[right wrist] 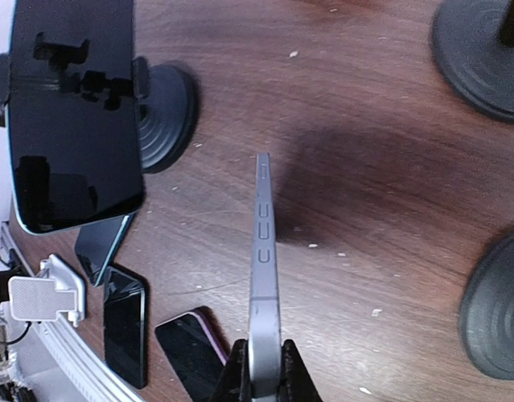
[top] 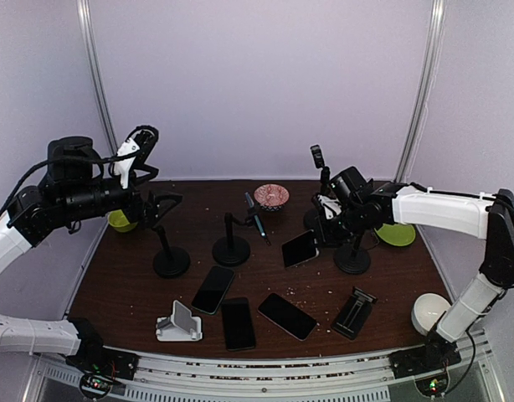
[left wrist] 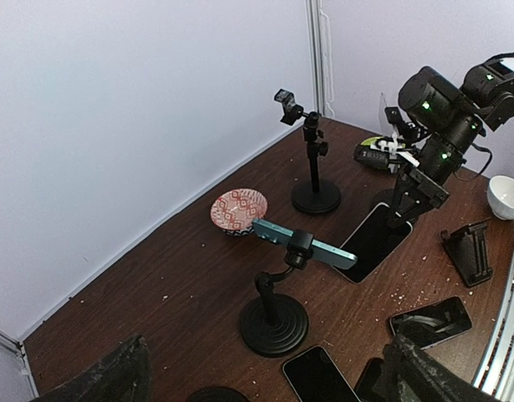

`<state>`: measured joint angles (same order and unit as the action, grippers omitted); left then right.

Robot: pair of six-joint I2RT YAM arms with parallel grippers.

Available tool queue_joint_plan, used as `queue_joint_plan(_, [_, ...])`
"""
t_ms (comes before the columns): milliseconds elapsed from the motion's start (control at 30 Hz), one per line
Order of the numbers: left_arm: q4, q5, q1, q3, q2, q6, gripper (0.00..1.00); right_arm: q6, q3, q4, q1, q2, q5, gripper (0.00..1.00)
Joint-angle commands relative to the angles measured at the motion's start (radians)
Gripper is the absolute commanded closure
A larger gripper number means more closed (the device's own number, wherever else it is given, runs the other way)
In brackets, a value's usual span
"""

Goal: Remove the phone from the phone stand
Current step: Place the phone at the center of the board.

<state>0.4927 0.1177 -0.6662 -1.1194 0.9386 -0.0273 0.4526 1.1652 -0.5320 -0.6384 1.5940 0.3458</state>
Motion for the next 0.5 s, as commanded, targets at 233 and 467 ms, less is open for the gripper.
queue_joint_plan(233, [-0.055, -0.010, 0.008, 0.007, -0.013, 0.003, 0.02, 0.040, 0.053, 0.077, -0.032, 0.073, 0.099, 1.00])
queue_joint_plan(467, [-0.055, -0.006, 0.008, 0.005, -0.015, 0.003, 0.02, 0.034, 0.051, 0.040, -0.032, 0.081, 0.089, 0.84])
